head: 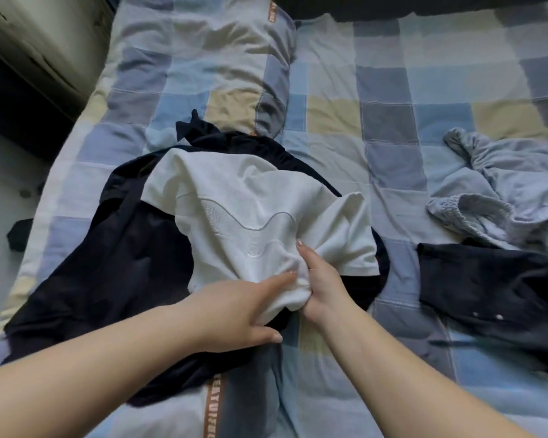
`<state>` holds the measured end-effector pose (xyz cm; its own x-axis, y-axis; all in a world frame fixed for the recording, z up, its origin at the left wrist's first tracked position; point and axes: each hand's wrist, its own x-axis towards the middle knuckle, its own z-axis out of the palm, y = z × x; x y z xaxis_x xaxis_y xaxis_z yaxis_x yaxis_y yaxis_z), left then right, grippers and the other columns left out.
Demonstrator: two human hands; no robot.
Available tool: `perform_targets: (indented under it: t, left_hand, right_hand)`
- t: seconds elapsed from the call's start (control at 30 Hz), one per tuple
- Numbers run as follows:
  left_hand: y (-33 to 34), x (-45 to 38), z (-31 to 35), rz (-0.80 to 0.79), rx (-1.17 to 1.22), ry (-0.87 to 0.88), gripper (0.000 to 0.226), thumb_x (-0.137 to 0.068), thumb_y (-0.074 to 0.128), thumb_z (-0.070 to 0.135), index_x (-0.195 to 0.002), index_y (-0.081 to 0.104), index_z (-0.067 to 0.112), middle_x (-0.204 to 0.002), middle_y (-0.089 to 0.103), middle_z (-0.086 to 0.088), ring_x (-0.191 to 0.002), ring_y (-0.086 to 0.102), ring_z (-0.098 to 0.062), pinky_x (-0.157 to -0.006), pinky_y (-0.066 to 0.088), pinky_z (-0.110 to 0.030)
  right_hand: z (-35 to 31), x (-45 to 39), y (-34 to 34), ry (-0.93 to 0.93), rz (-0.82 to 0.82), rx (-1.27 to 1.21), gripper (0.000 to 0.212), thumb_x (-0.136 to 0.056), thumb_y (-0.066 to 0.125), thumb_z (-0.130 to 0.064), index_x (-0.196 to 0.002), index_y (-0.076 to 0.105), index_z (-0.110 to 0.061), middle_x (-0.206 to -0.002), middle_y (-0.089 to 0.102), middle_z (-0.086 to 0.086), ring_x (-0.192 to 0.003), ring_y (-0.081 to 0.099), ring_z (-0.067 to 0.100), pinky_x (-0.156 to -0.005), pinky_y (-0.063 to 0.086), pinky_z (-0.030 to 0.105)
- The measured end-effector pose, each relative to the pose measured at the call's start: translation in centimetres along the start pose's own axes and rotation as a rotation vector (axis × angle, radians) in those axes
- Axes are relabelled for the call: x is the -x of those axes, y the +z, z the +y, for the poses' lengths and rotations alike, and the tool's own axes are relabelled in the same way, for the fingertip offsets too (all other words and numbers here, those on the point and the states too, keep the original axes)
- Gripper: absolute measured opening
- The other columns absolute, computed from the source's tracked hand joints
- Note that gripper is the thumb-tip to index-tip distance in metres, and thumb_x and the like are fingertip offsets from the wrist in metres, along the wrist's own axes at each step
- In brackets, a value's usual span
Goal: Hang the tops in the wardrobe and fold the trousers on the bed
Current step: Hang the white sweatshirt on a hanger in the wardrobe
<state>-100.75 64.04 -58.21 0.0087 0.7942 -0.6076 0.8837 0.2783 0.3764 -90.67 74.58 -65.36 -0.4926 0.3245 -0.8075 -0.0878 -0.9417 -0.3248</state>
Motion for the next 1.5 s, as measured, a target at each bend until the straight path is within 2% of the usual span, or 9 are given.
perform_targets:
  t: [0.17,0.5,0.67,0.77,0.83,1.0,1.13,1.27,1.5]
  left_hand:
    - [-2.5,5.0,2.9,0.158,0.007,-0.018,0.085,-0.087,0.045,0.064,-0.145,-0.016,0.049,-0.073,0.053,0.013,-0.063,0.05,-0.002,-0.058,0.036,-0.01]
    - [-11.0,14.6,13.3,0.667,0.22,0.185,0.061,-0.08,0.066,0.042,-0.136,0.048,0.027,-0.131,0.049,0.009,-0.121,0.041,0.003,-0.1,0.026,-0.003]
    - [-13.8,19.2,17.5,0.571,0.247,0.249,0.048,-0.081,0.069,0.036,-0.127,0.058,0.031,-0.115,0.062,0.016,-0.107,0.054,0.003,-0.091,0.036,-0.006]
    - [-14.9,21.5,19.3,0.581,0.26,0.307,0.024,-0.078,0.075,0.025,-0.102,0.069,0.028,-0.091,0.065,0.015,-0.089,0.058,0.002,-0.077,0.04,-0.006]
    - [-15.5,22.9,20.8,0.622,0.288,0.366,0.013,-0.076,0.078,0.017,-0.083,0.069,0.025,-0.077,0.063,0.013,-0.077,0.058,-0.001,-0.068,0.04,-0.007]
    - [-17.0,26.2,24.8,0.696,0.494,0.527,0.026,-0.081,0.074,0.016,-0.067,0.06,0.032,-0.062,0.058,0.015,-0.059,0.051,-0.001,-0.058,0.04,-0.014]
    - [-18.0,29.1,28.2,0.613,0.543,0.729,0.017,-0.083,0.072,0.014,-0.069,0.061,0.014,-0.062,0.053,0.008,-0.057,0.043,-0.005,-0.055,0.038,-0.021]
    - [-18.5,31.6,31.3,0.526,0.607,0.9,0.017,-0.079,0.068,0.03,-0.064,0.062,0.034,-0.059,0.057,0.019,-0.054,0.047,0.001,-0.054,0.041,-0.014]
    - [-15.1,33.6,36.1,0.368,0.574,1.001,0.015,-0.075,0.069,0.043,-0.069,0.064,0.03,-0.06,0.057,0.012,-0.057,0.048,-0.008,-0.057,0.043,-0.029]
  right_hand:
    - [-1.7,8.3,0.3,0.021,-0.228,-0.067,0.024,-0.091,0.054,-0.013,-0.114,0.059,-0.008,-0.108,0.064,0.018,-0.105,0.061,0.033,-0.097,0.047,0.049]
    - [-5.7,27.4,1.3,-0.461,-0.452,0.687,0.032,-0.09,0.051,-0.008,-0.115,0.064,-0.022,-0.116,0.067,0.005,-0.108,0.062,0.018,-0.091,0.049,0.033]
    - [-6.0,36.0,2.0,-0.621,-0.425,0.9,0.032,-0.091,0.049,-0.001,-0.12,0.058,-0.011,-0.111,0.063,0.017,-0.099,0.062,0.027,-0.089,0.049,0.04]
    - [-5.6,40.7,2.7,-0.686,-0.428,0.998,0.045,-0.088,0.053,-0.01,-0.125,0.052,-0.037,-0.102,0.062,0.011,-0.081,0.057,0.027,-0.076,0.049,0.04]
    - [-5.3,43.4,3.0,-0.724,-0.389,0.999,0.047,-0.086,0.055,-0.013,-0.125,0.051,-0.038,-0.107,0.063,0.02,-0.09,0.06,0.038,-0.084,0.05,0.05]
    - [-3.2,49.8,2.3,-0.702,-0.184,0.679,0.04,-0.078,0.065,-0.02,-0.116,0.052,-0.02,-0.104,0.072,0.002,-0.096,0.067,0.016,-0.082,0.055,0.034]
    - [0.7,54.0,0.2,-0.625,0.086,1.028,0.033,-0.081,0.069,-0.043,-0.111,0.062,-0.03,-0.103,0.069,-0.014,-0.097,0.066,0.006,-0.088,0.054,0.033]
    - [4.0,57.4,-2.4,-0.488,0.321,1.199,0.02,-0.083,0.062,-0.052,-0.096,0.065,-0.037,-0.095,0.067,-0.019,-0.083,0.06,-0.011,-0.073,0.049,0.01]
    - [9.2,65.1,-8.2,-0.292,0.587,1.325,0.021,-0.087,0.048,-0.044,-0.088,0.063,-0.029,-0.097,0.066,-0.008,-0.092,0.06,0.01,-0.081,0.047,0.027]
